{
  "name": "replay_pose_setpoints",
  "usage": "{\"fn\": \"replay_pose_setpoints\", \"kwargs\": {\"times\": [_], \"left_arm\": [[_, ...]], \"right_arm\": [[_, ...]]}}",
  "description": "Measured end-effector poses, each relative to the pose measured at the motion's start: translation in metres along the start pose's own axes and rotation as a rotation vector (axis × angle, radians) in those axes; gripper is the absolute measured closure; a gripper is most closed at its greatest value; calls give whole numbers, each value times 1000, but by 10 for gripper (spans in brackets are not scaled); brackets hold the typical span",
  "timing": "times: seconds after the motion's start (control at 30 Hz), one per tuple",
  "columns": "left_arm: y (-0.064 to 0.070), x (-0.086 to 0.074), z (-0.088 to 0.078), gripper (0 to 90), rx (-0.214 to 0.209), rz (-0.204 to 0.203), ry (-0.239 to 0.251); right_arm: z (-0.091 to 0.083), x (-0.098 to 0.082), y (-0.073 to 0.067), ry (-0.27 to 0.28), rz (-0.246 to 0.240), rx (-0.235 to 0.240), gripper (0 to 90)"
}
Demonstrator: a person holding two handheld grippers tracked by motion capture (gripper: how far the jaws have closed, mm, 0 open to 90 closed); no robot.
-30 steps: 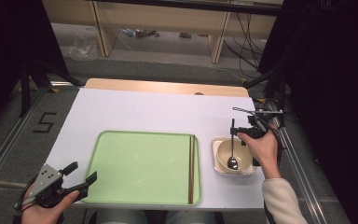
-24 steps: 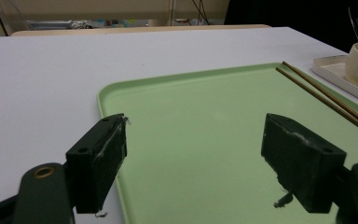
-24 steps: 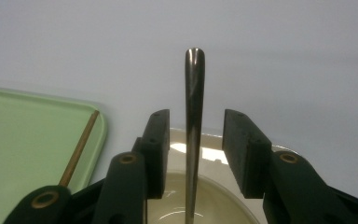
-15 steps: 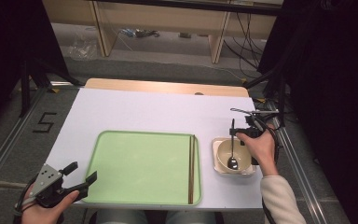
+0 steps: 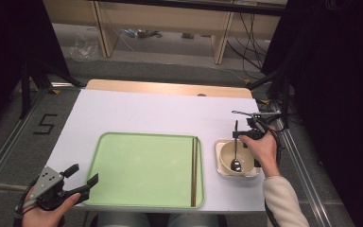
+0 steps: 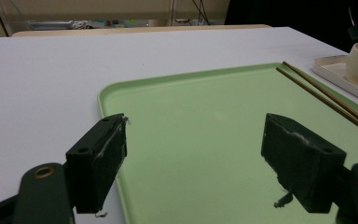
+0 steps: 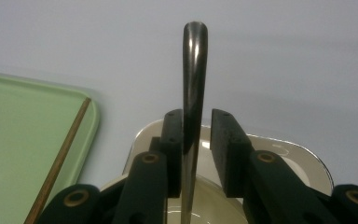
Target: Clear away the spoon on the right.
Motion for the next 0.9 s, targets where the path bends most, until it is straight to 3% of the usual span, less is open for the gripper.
{"fn": "replay_pose_setpoints", "kwargs": {"times": [0.03, 0.07, 0.17, 0.67, 0.73, 0.9], "left_arm": [[0, 0, 0, 219, 0, 0, 0], [0, 0, 0, 219, 0, 0, 0], [0, 0, 0, 219, 0, 1, -1], [0, 0, 0, 219, 0, 2, 0], [0, 0, 0, 219, 0, 1, 1], [0, 0, 0, 219, -1, 2, 2]], "right_arm": [[1, 1, 2, 6, -30, 3, 766], [2, 1, 1, 9, -21, 17, 776], [1, 1, -1, -2, 8, -6, 798], [1, 2, -1, -1, -4, 0, 860], [0, 2, -1, 3, -1, -4, 900], [-1, 2, 0, 7, -28, 0, 900]]}}
Point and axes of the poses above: each handheld gripper's, and its own axes: z roughly forward along the jaws, x roughly out of its top, y roughly to its right, the point moved 8 cm from there along z, roughly forward along the jaws, and after that the axes turned 11 degrees about -z, right-handed, at the moved point
